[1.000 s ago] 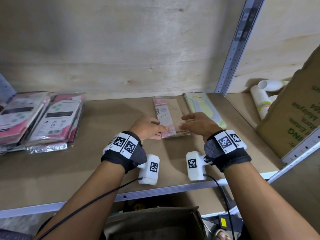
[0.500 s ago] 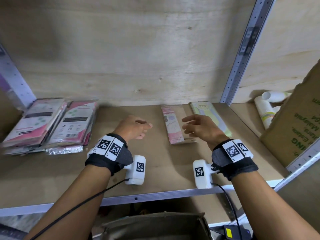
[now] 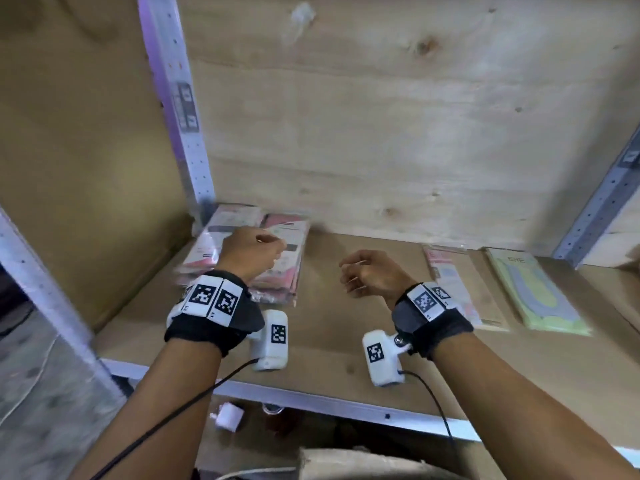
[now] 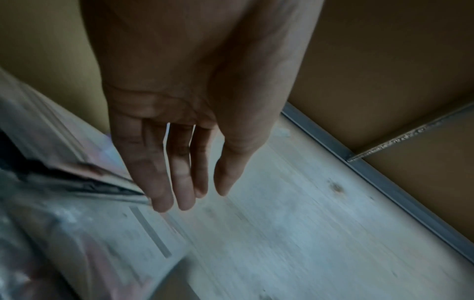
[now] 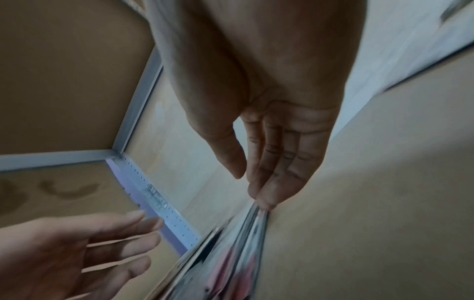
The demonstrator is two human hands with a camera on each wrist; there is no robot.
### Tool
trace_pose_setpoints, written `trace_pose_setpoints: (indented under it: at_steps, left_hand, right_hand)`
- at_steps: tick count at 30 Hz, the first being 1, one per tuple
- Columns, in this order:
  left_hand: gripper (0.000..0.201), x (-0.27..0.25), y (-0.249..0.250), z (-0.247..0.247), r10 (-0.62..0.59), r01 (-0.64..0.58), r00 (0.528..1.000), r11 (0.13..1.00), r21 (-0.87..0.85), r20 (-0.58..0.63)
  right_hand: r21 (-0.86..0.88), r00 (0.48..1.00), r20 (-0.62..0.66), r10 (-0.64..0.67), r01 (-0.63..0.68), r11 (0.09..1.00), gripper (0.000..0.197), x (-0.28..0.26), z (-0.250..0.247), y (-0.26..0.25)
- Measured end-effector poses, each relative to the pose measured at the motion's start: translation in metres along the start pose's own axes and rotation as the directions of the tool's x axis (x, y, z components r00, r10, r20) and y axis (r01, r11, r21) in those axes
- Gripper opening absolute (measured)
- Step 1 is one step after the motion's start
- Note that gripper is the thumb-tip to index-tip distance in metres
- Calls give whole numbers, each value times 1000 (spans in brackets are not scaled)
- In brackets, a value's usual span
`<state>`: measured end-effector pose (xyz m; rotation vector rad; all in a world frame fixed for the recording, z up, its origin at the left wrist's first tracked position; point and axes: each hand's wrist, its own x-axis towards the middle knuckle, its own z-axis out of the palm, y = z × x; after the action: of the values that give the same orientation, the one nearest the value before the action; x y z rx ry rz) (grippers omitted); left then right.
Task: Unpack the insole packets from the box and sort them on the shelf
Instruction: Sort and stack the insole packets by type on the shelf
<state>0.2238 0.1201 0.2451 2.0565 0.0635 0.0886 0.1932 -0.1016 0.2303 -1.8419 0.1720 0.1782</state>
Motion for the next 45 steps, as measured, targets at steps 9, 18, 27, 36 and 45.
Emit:
trace_pose_setpoints:
  at_steps: [9,18,27,36,45]
  left_hand:
    - [17,-6,-18,-52,-67,68,996,998,14,-64]
    - [16,-6,-25,-48,-63,63,996,998,3,-58]
    - [6,-13,-16,-11,-108,109,994,992,-63,28]
    - [51,-23,8,43,-179,359,883,853,-378,435]
    - [90,-15,34,77,-5,502,811,518,-693,585]
  right_hand:
    - [-127,1000,-13,25,-26,992,34,52,95,-10]
    - [-244,994,36,99,-88,966,22,50,76,4]
    - [-199,993,24,117,-110,974,23,21,15,19]
    - [-1,980,16,-200,200,980,25,-33,-47,24]
    - [-374,823,31,-568,536,757,13,-60,-84,25]
